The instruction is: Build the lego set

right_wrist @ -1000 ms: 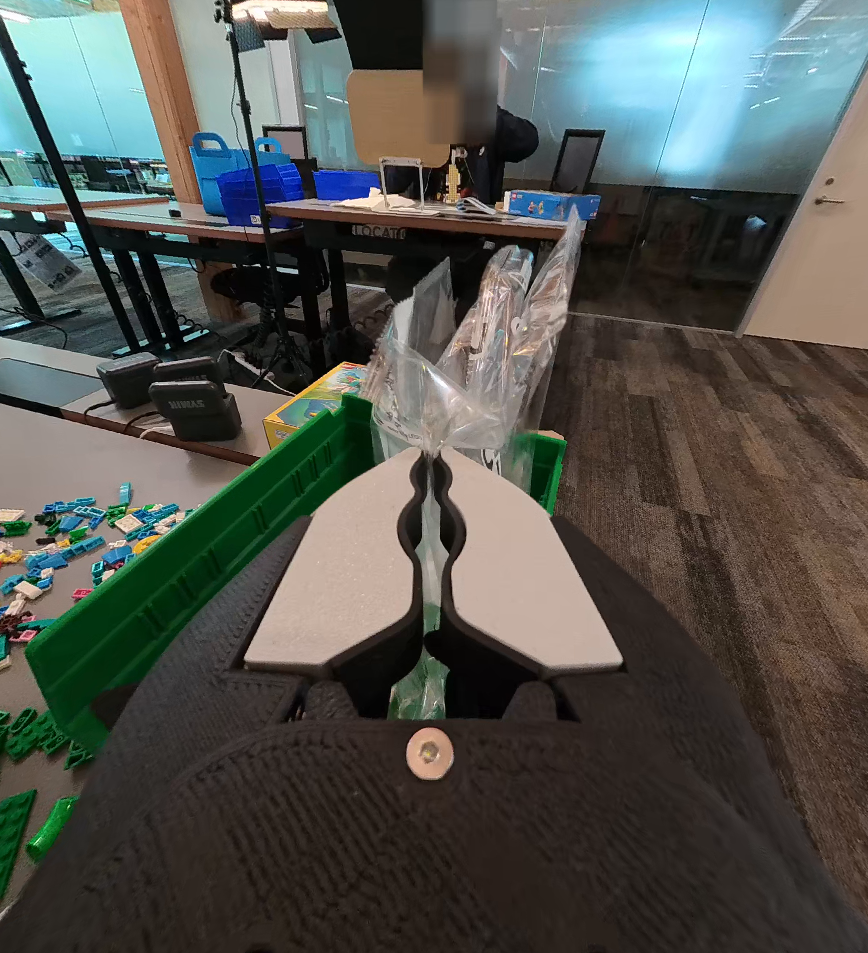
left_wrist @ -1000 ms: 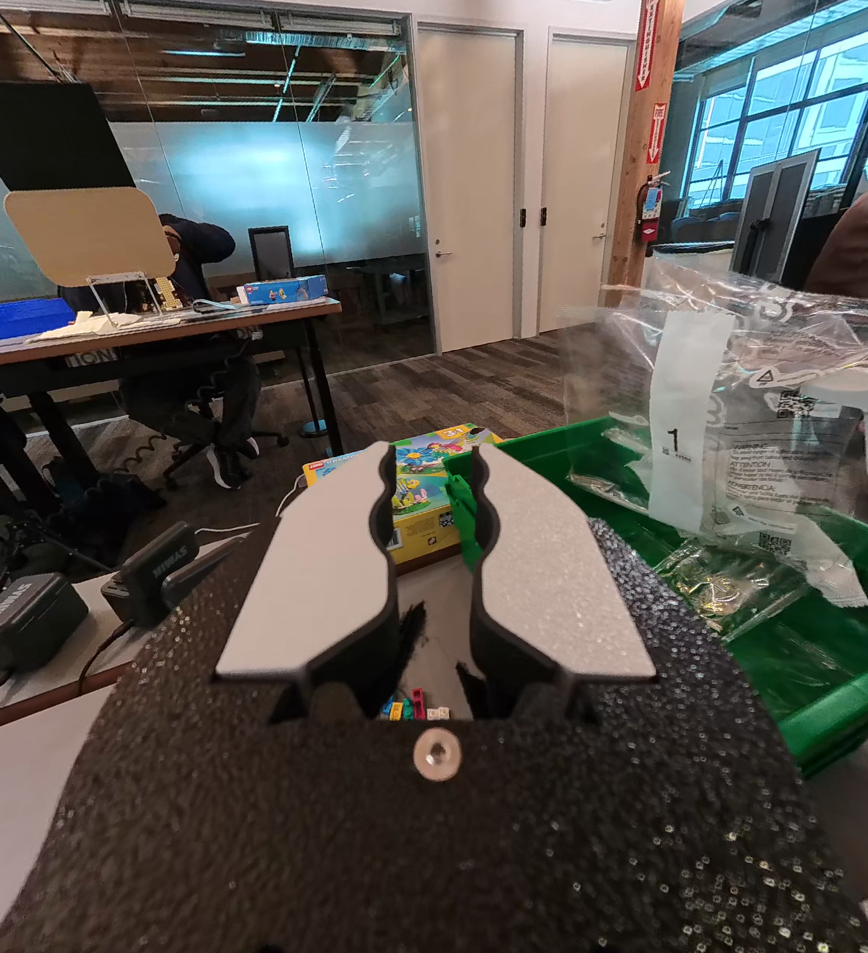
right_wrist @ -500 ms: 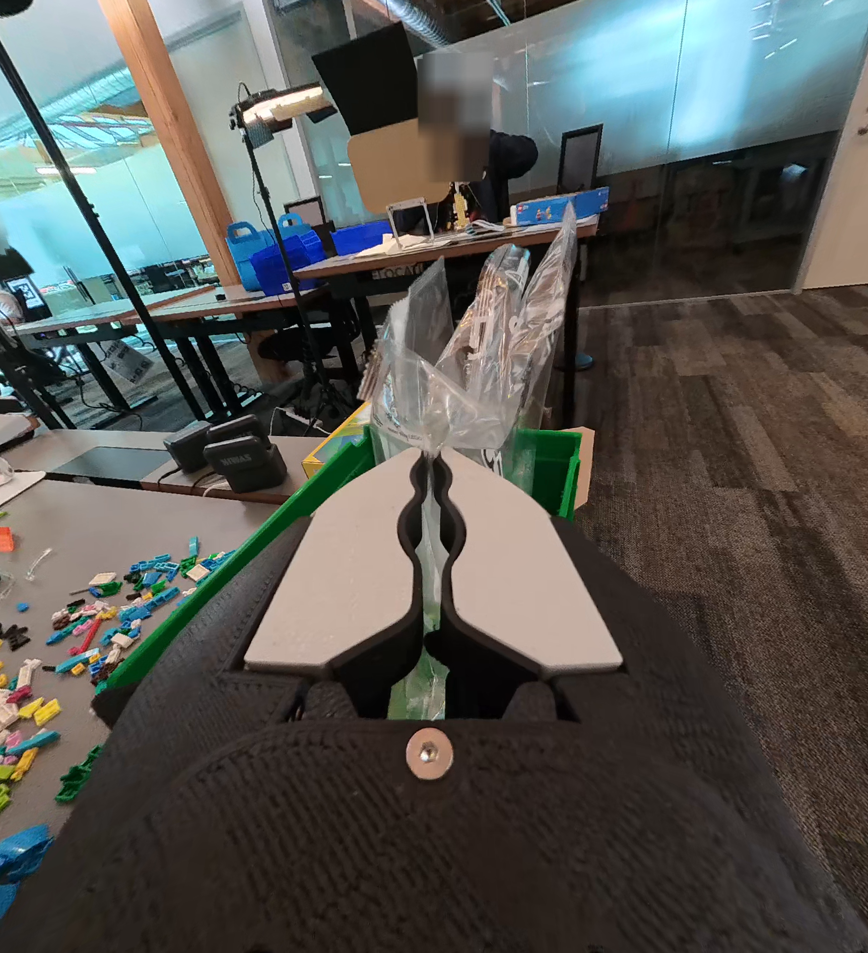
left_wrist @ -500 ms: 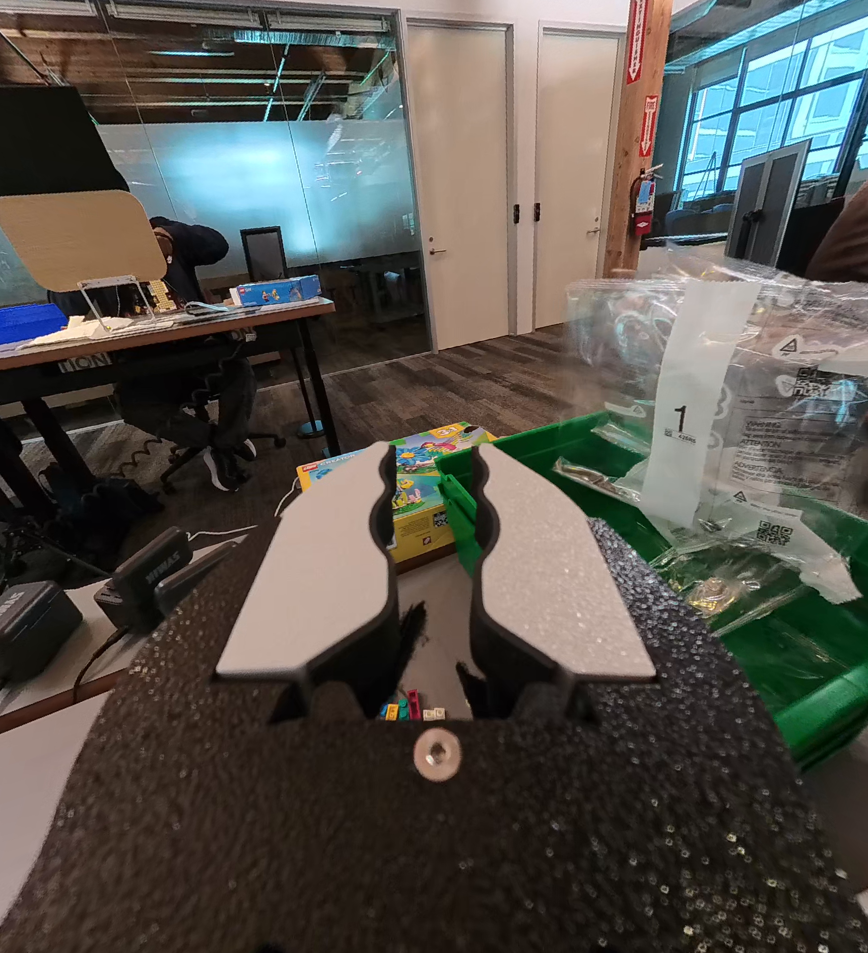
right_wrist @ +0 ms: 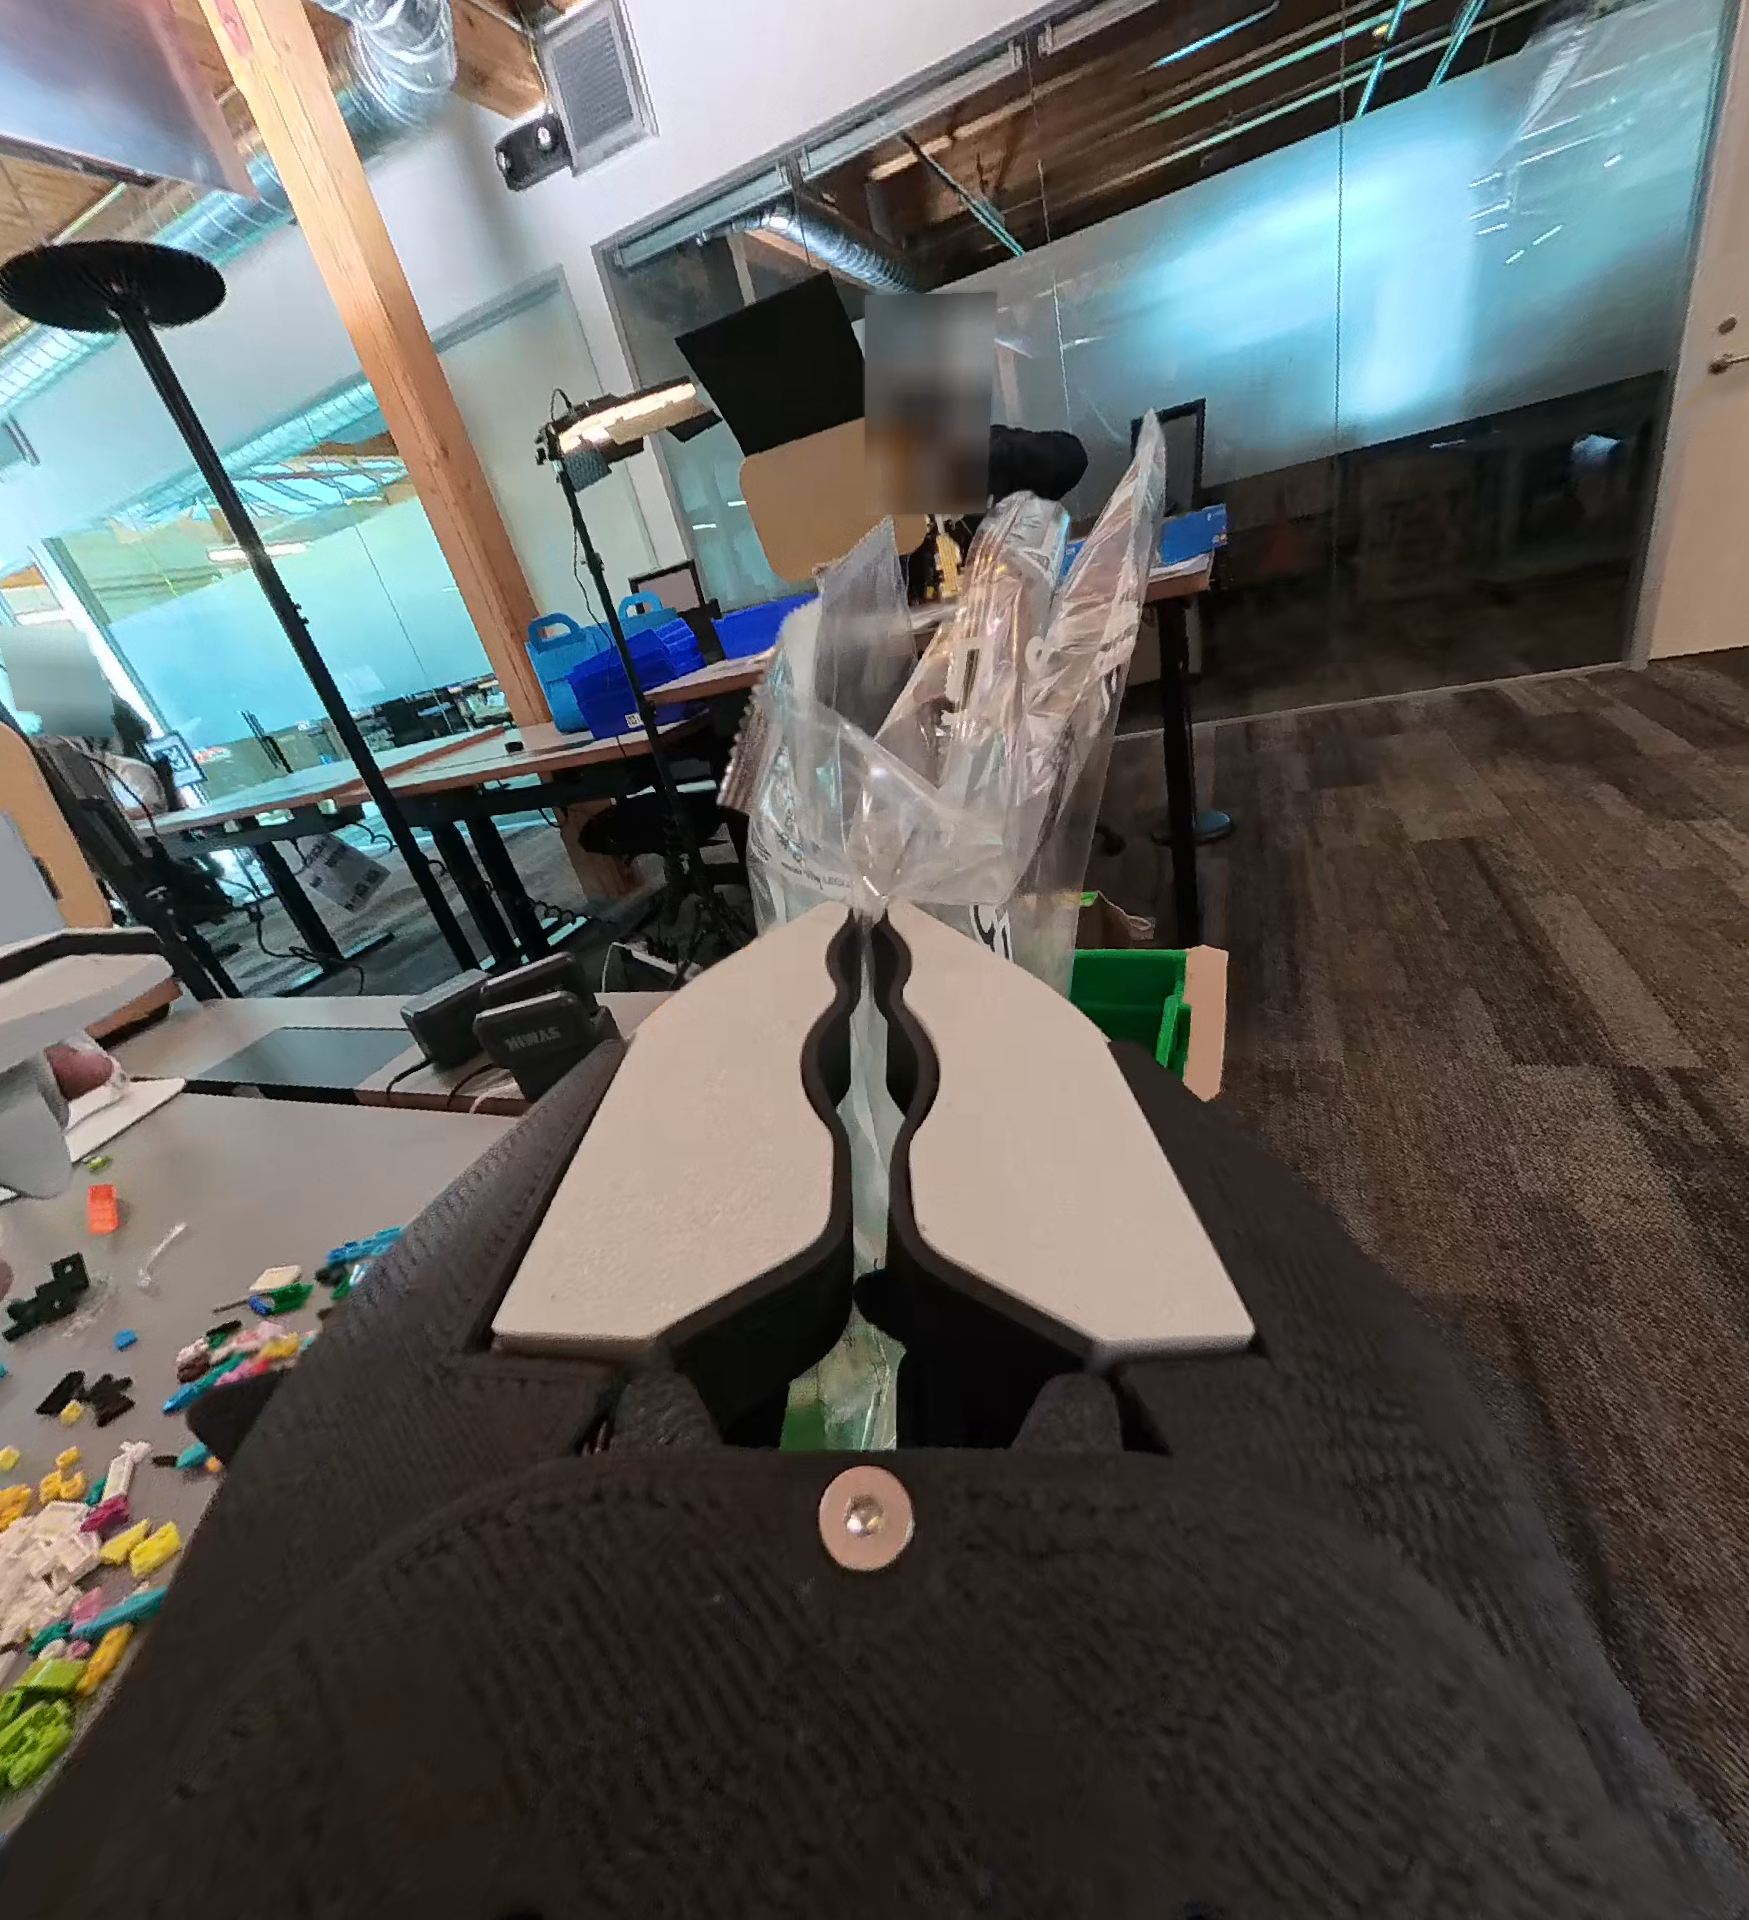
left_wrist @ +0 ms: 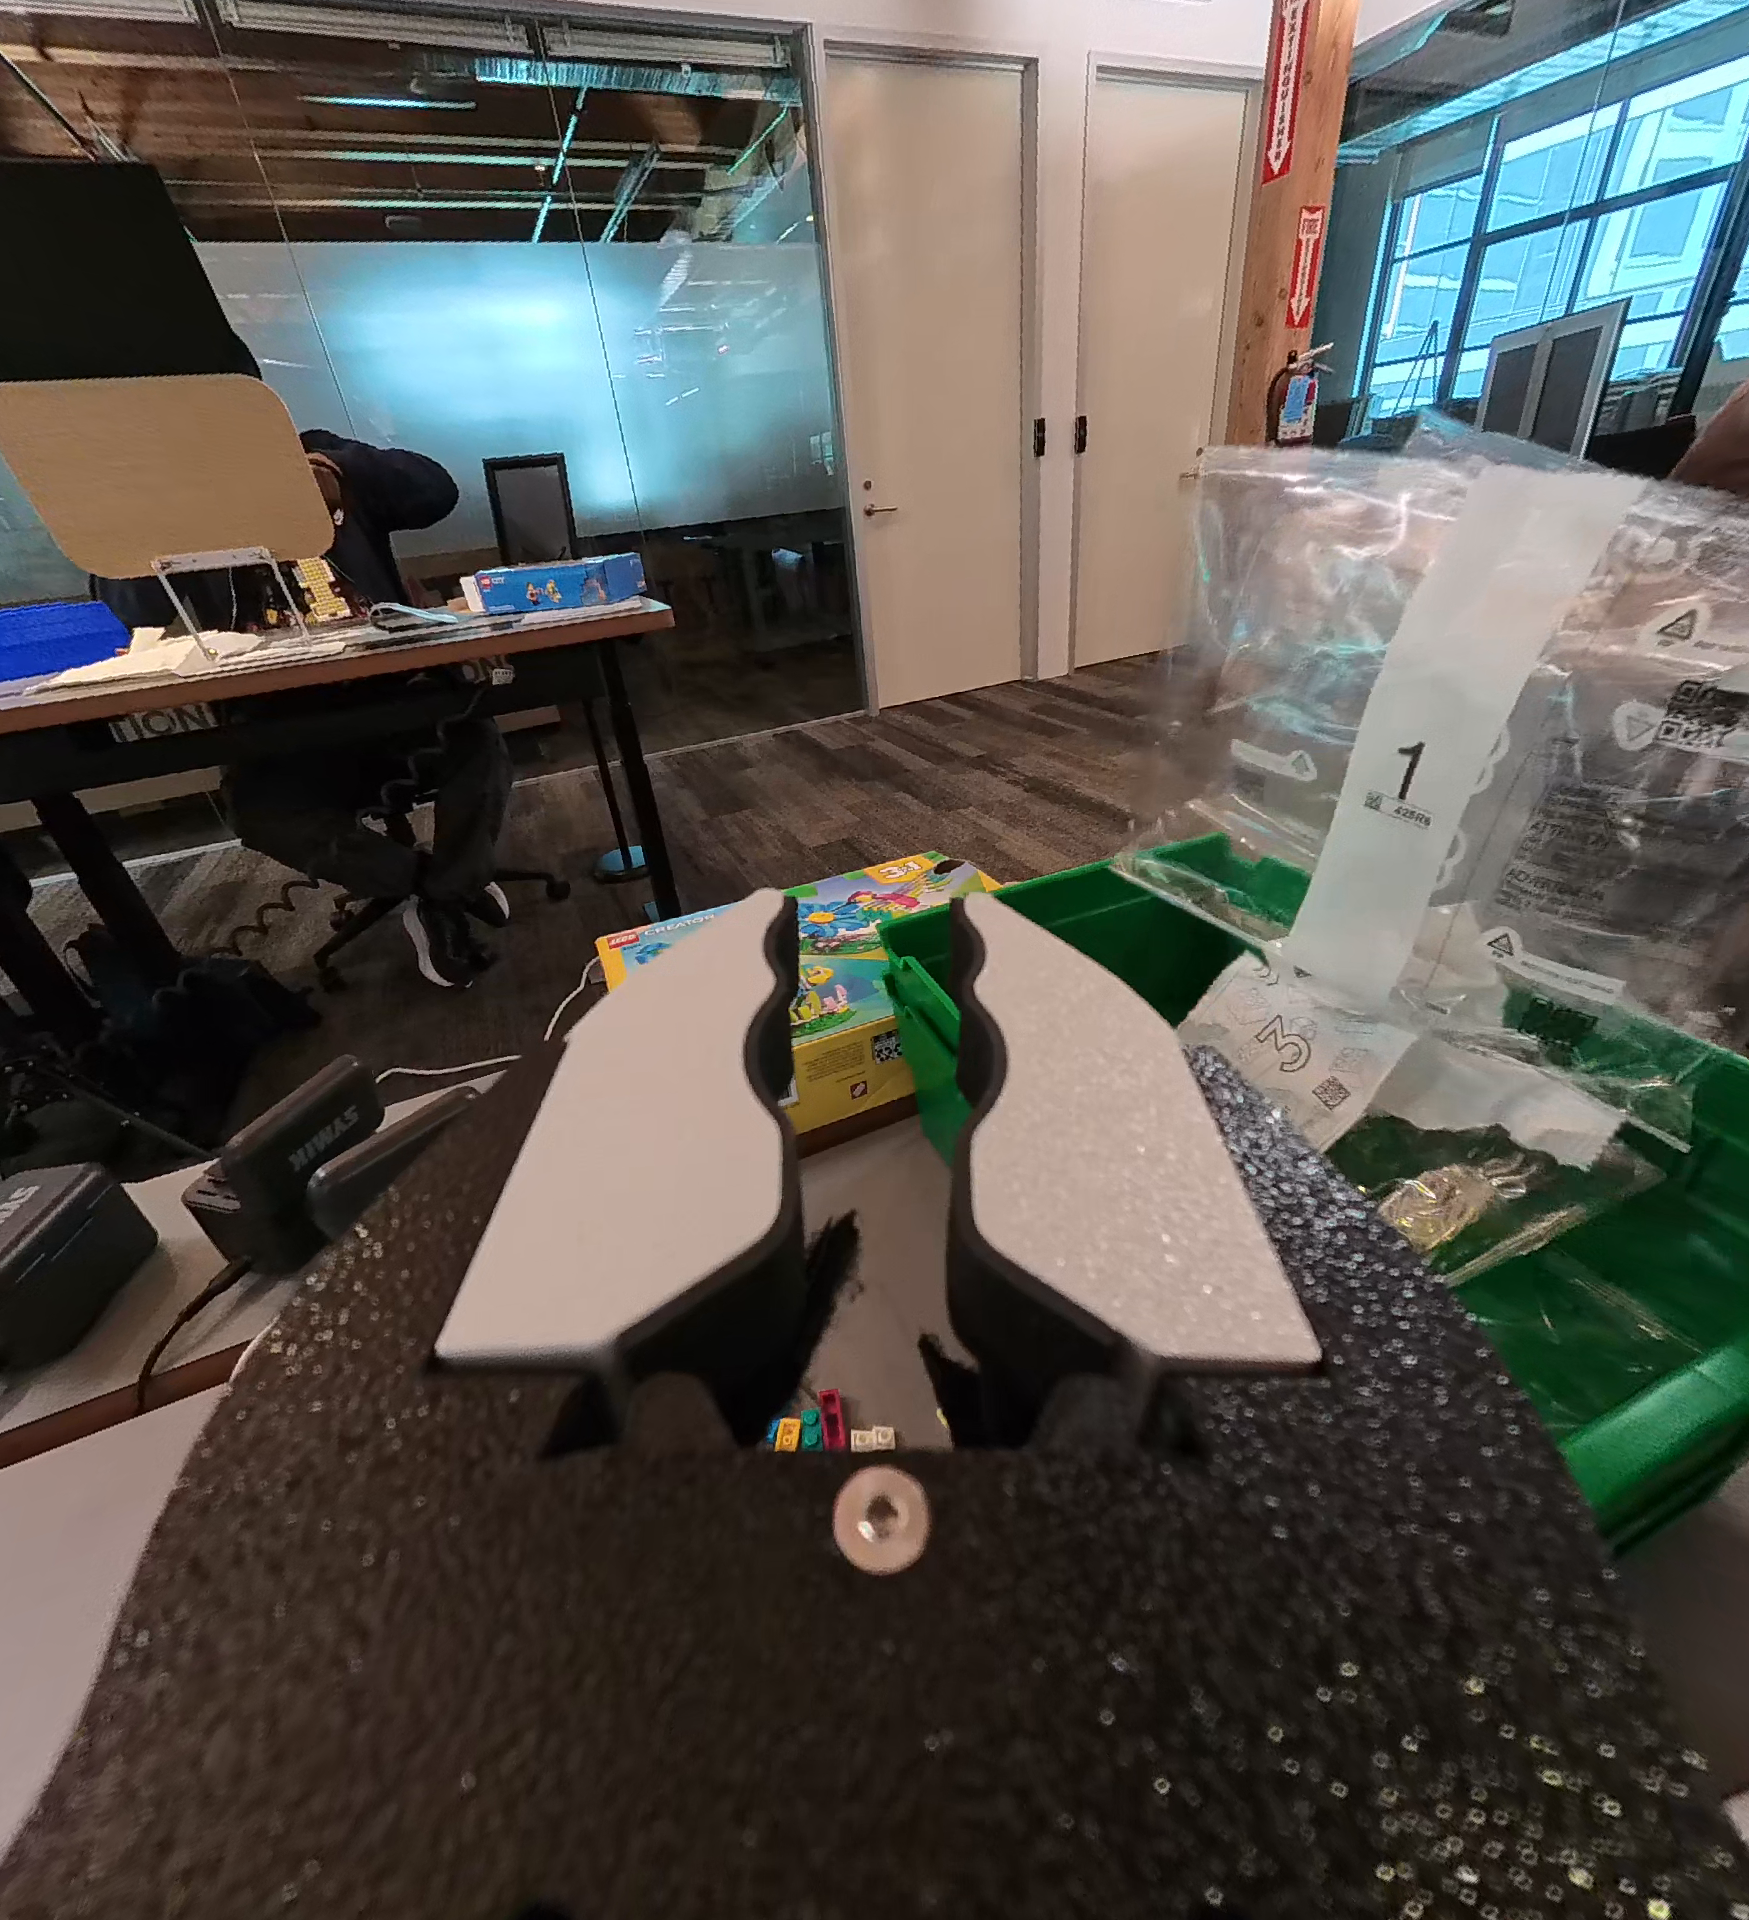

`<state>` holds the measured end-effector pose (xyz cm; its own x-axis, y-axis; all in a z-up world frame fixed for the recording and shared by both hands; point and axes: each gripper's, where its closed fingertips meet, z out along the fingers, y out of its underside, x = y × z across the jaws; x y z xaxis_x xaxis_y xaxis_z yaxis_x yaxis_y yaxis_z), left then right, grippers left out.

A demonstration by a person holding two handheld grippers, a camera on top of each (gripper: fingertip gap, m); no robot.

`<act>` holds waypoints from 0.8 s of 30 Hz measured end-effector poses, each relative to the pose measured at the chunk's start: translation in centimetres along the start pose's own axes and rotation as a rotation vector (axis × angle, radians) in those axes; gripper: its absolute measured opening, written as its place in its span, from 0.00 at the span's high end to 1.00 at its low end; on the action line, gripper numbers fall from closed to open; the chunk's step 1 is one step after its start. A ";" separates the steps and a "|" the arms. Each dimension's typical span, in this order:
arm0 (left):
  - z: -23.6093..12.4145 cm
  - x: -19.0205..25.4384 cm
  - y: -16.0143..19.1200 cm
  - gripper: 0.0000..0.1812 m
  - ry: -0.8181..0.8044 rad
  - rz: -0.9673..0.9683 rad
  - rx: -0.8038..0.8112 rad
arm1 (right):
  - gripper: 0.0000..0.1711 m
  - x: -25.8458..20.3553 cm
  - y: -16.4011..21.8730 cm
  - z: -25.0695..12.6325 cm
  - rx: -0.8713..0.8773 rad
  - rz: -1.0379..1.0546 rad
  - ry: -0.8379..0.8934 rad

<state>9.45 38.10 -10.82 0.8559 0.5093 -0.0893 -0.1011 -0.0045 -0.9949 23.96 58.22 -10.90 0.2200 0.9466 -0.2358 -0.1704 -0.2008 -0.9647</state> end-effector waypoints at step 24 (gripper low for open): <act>0.1 0.2 0.0 0.85 0.027 -0.020 0.008 | 1.00 -3.1 -2.7 -1.7 0.184 0.297 -0.420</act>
<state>9.57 38.27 -10.83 0.8712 0.4858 -0.0703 -0.0872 0.0123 -0.9961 25.40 55.35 -7.76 -0.2588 0.8830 -0.3917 -0.3404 -0.4629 -0.8185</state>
